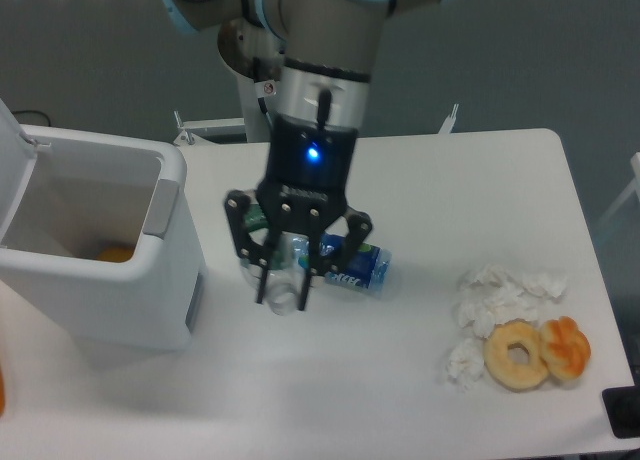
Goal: Place the plastic bottle in the trash can
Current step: 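Lift the clear bottle and carry it over the white trash bin, then lower the clear bottle down into the trash bin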
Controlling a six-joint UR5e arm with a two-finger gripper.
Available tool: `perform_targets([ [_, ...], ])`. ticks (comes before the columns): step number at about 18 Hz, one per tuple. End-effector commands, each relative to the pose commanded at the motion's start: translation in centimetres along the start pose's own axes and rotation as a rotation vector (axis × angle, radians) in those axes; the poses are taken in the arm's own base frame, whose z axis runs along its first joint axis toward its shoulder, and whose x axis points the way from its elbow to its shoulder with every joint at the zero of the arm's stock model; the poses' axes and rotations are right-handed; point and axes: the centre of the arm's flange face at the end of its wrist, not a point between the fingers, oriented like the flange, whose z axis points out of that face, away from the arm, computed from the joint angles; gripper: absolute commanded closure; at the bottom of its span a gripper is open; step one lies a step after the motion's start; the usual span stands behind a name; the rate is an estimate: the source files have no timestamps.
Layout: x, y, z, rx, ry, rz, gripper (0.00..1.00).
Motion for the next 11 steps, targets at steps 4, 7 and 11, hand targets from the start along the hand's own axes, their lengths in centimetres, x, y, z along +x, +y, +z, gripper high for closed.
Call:
perform_targets([
  [4, 2.2, -0.5, -0.8, 0.016, 0.023, 0.032, 0.64],
  [7, 4.4, -0.7, -1.2, 0.023, 0.042, 0.058, 0.64],
  [11, 7.9, -0.5, -0.8, 0.014, 0.082, 0.091, 0.64],
])
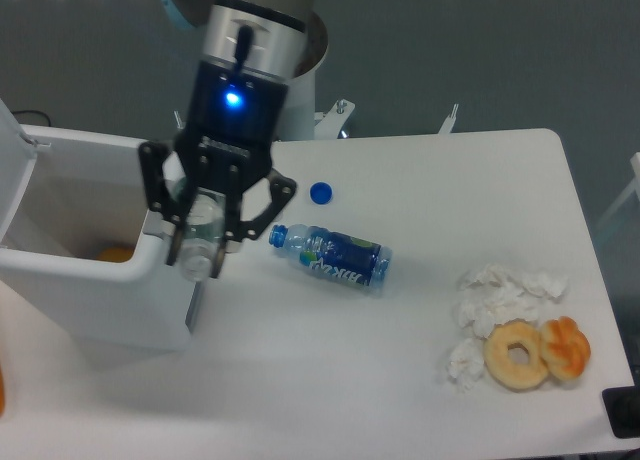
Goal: Place the plastic bottle in the trash can
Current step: 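Lower the clear bottle down into the trash bin, then open the gripper inside the bin to release the bottle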
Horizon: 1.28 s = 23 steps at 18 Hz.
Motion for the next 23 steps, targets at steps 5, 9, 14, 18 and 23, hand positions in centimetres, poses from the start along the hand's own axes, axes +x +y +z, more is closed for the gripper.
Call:
perform_targets([
  [5, 4.6, 0.3, 2.0, -0.025, 0.065, 0.058, 0.64],
  [9, 7.0, 1.3, 3.4, -0.052, 0.103, 0.074, 0.64],
  [14, 8.6, 2.0, 4.4, -0.067, 0.145, 0.081, 0.63],
  [18, 8.8, 2.7, 4.9, -0.078, 0.163, 0.074, 0.63],
  [23, 9.5, 4.3, 6.1, -0.108, 0.197, 0.062, 0.63],
])
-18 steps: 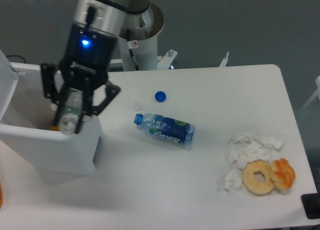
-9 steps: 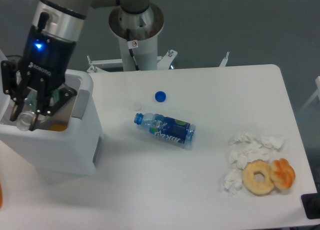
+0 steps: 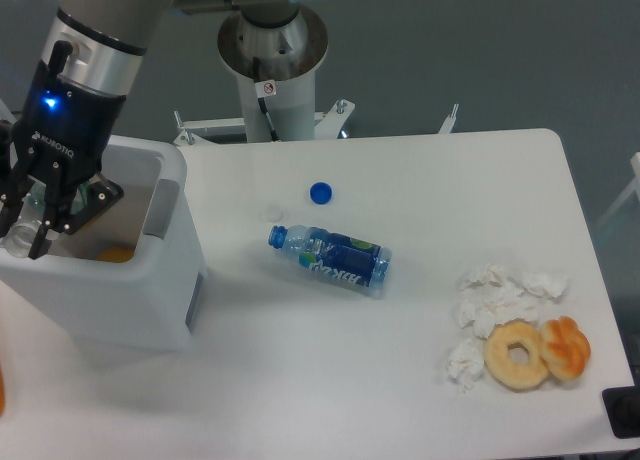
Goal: Place the plastic bottle in the trash can
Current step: 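Open the gripper inside the bin to release the bottle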
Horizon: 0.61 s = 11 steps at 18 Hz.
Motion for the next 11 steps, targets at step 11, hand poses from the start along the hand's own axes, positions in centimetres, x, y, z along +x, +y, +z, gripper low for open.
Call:
perform_targets([
  [11, 0.2, 0.0, 1.2, 0.016, 0.067, 0.053, 0.63],
])
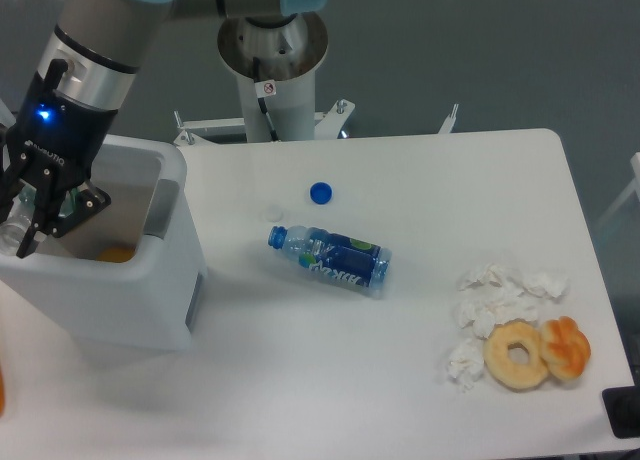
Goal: Place the plastic bottle in the trash can
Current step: 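Open the gripper inside the bin to release the bottle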
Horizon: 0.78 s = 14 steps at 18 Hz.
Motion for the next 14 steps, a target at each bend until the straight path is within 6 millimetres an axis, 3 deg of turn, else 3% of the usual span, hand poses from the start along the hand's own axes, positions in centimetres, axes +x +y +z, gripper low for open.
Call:
perform_targets([
  [8, -0.1, 0.4, 0.1, 0.014, 0.050, -0.003, 0.63],
  [14, -0.2, 1.9, 0.7, -0.006, 0.058, 0.006, 0.62],
])
